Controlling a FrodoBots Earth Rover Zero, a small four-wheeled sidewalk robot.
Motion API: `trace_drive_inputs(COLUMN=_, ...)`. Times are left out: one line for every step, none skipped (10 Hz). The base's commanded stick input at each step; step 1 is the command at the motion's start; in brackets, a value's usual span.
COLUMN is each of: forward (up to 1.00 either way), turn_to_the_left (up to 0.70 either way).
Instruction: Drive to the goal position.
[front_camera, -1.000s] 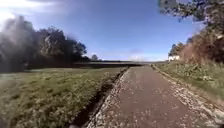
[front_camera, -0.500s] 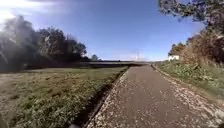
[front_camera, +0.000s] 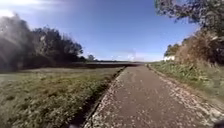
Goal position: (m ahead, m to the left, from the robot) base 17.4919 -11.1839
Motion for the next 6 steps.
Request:
trace_drive_inputs(forward=0.0, turn_to_the_left=-0.94)
trace_drive_inputs(forward=0.0, turn_to_the_left=-0.79)
trace_drive_inputs(forward=0.0, turn_to_the_left=-0.38)
trace_drive_inputs(forward=0.04, turn_to_the_left=-0.01)
trace_drive_inputs(forward=0.49, turn_to_the_left=-0.15)
trace_drive_inputs(forward=0.95, turn_to_the_left=-0.29)
